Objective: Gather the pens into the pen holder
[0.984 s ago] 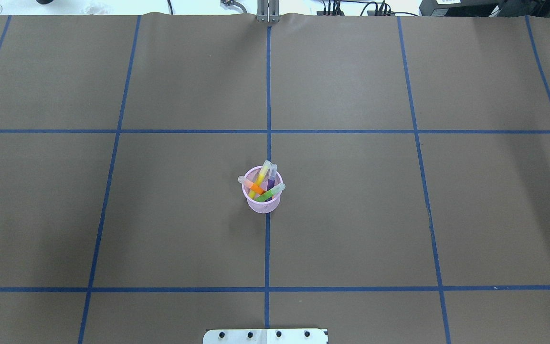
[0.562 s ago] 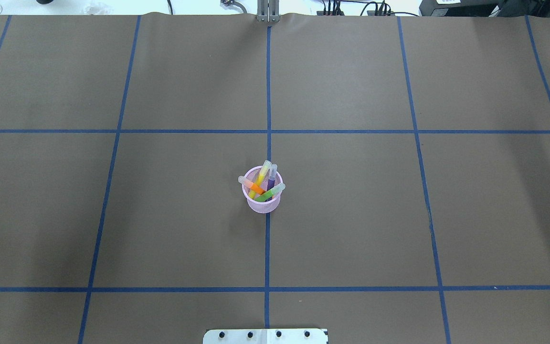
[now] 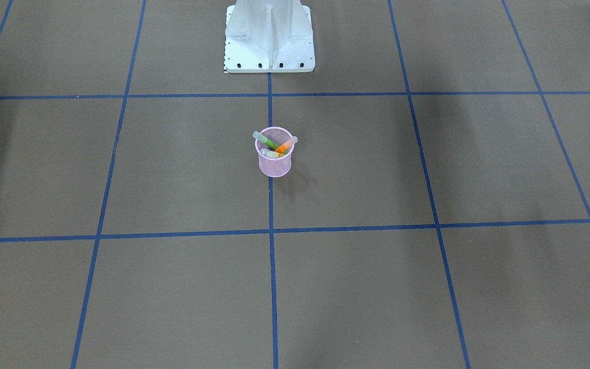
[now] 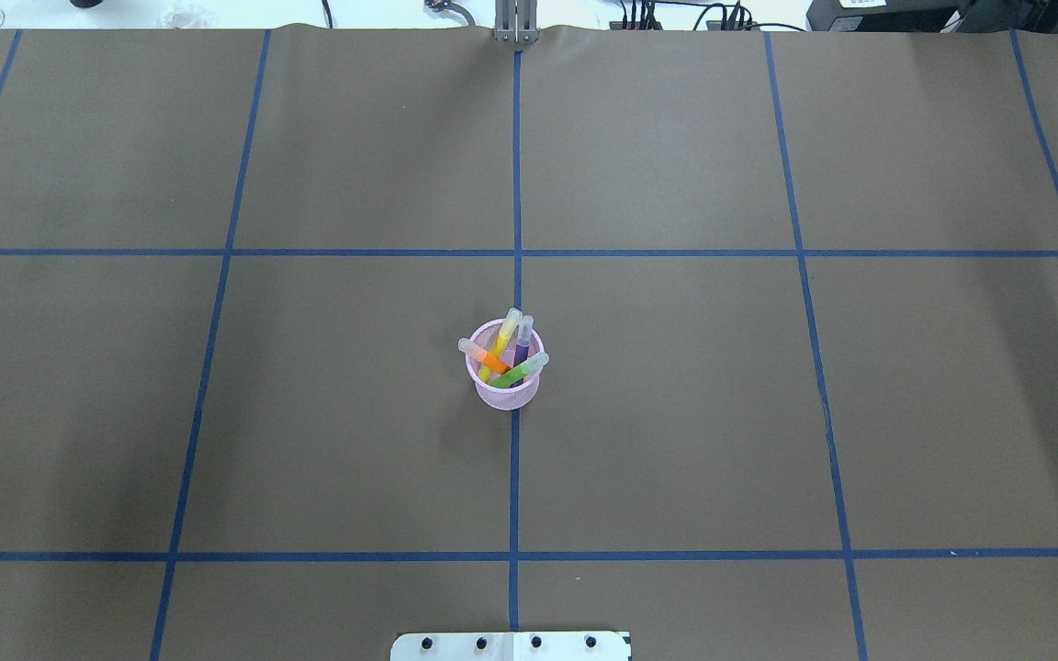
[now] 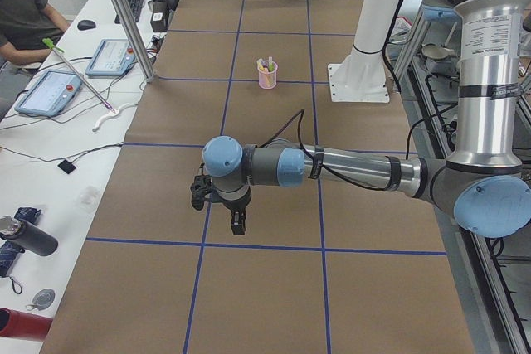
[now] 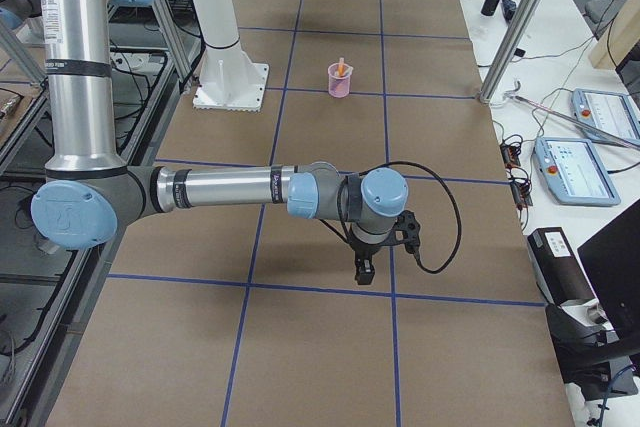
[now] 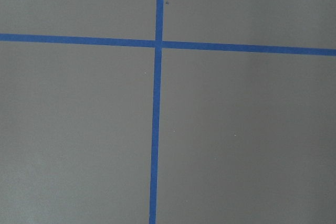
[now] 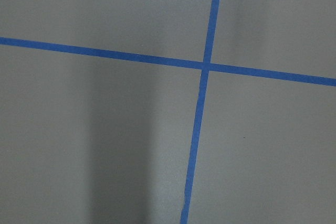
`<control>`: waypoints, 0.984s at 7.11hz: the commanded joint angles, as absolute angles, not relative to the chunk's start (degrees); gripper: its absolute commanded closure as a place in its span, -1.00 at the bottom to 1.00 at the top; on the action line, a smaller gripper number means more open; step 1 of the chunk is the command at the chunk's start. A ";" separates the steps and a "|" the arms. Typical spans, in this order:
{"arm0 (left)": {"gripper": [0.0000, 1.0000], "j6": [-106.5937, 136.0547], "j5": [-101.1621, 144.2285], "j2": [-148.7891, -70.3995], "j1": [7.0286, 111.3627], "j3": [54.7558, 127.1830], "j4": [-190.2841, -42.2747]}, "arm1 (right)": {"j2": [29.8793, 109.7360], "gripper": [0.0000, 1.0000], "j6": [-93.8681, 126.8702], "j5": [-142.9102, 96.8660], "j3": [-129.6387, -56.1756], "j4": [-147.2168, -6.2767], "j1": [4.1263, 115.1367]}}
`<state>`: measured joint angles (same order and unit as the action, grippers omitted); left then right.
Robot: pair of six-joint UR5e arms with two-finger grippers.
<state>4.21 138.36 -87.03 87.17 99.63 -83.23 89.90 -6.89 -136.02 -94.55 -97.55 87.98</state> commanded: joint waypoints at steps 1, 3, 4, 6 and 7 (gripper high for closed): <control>-0.99 4.22 138.34 -87.28 87.19 99.67 -83.23 | 89.91 -0.99 -6.94 -136.14 -93.95 -97.47 87.98; -0.99 4.04 137.90 -87.63 87.19 99.84 -83.23 | 89.83 -0.99 -6.94 -136.06 -94.04 -97.47 87.98; -0.99 4.04 137.90 -87.63 87.19 99.84 -83.23 | 89.82 -0.99 -6.94 -136.05 -94.04 -97.47 87.98; -0.99 3.96 137.90 -87.54 87.19 99.67 -83.32 | 89.74 -0.99 -6.94 -136.05 -93.96 -97.47 87.98; -0.99 3.78 137.81 -87.37 87.19 99.41 -83.23 | 89.74 -0.99 -6.94 -136.05 -93.96 -97.47 87.98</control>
